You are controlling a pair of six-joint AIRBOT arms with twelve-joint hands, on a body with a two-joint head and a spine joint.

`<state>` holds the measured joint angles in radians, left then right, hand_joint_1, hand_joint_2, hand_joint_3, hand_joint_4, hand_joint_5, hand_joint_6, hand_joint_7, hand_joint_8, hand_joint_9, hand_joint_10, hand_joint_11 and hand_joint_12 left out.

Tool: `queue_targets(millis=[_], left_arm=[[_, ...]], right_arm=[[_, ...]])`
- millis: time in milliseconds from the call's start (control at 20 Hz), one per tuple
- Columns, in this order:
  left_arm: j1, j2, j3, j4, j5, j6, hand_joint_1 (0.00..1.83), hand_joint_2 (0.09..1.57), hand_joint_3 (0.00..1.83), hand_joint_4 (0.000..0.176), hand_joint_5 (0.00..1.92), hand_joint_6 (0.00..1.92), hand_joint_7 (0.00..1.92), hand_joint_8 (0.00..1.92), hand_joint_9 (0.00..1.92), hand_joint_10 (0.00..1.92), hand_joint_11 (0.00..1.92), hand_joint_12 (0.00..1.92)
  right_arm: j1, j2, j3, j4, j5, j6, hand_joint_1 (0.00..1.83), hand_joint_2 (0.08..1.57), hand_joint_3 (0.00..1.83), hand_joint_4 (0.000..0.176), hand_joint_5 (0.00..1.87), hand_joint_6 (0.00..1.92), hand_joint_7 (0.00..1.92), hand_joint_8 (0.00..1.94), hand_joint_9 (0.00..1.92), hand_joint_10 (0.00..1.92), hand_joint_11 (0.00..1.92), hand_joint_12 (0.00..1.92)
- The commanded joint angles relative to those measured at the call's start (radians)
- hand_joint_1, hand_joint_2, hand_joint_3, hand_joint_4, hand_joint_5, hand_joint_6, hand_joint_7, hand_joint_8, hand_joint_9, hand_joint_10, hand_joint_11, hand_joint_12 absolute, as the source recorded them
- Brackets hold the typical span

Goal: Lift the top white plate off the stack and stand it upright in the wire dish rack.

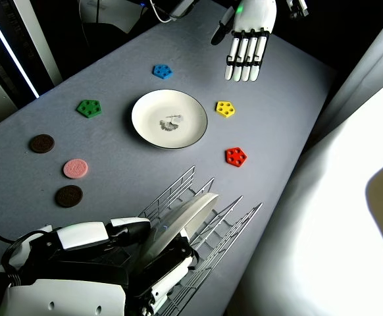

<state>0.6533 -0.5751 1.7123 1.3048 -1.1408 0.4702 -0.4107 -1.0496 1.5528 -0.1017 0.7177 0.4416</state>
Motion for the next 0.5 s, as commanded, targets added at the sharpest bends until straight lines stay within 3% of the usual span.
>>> queue_targets(millis=[0,50,100,450], left_arm=[[-0.018,0.01,0.005,-0.075,-0.044,0.002,0.06,0.9,0.0,0.0,0.0,0.0,0.01,0.0,0.0,0.0,0.03,0.0],[-0.018,0.01,0.006,-0.075,-0.046,0.002,0.05,0.91,0.0,0.0,0.0,0.0,0.0,0.0,0.0,0.0,0.02,0.0],[-0.018,0.01,0.008,-0.075,-0.05,0.002,0.04,0.9,0.0,0.0,0.0,0.0,0.0,0.0,0.0,0.0,0.02,0.0],[-0.018,0.01,0.009,-0.078,-0.059,0.002,0.03,0.9,0.0,0.0,0.01,0.0,0.02,0.01,0.01,0.0,0.03,0.01]], right_arm=[[0.002,0.013,0.008,0.055,0.146,0.027,1.38,1.1,0.0,0.0,0.69,0.51,0.87,0.41,0.96,0.41,0.96,0.78],[-0.002,0.012,0.008,0.055,0.15,0.027,1.33,1.09,0.0,0.0,0.76,0.18,0.91,0.15,0.99,0.15,1.01,0.51],[-0.006,0.011,0.008,0.055,0.151,0.027,1.3,1.09,0.0,0.0,0.8,0.05,0.91,0.05,0.99,0.05,1.01,0.4],[-0.02,0.011,0.011,0.055,0.164,0.027,1.26,1.05,0.0,0.0,0.83,0.01,0.82,0.01,0.91,0.01,0.98,0.28]])
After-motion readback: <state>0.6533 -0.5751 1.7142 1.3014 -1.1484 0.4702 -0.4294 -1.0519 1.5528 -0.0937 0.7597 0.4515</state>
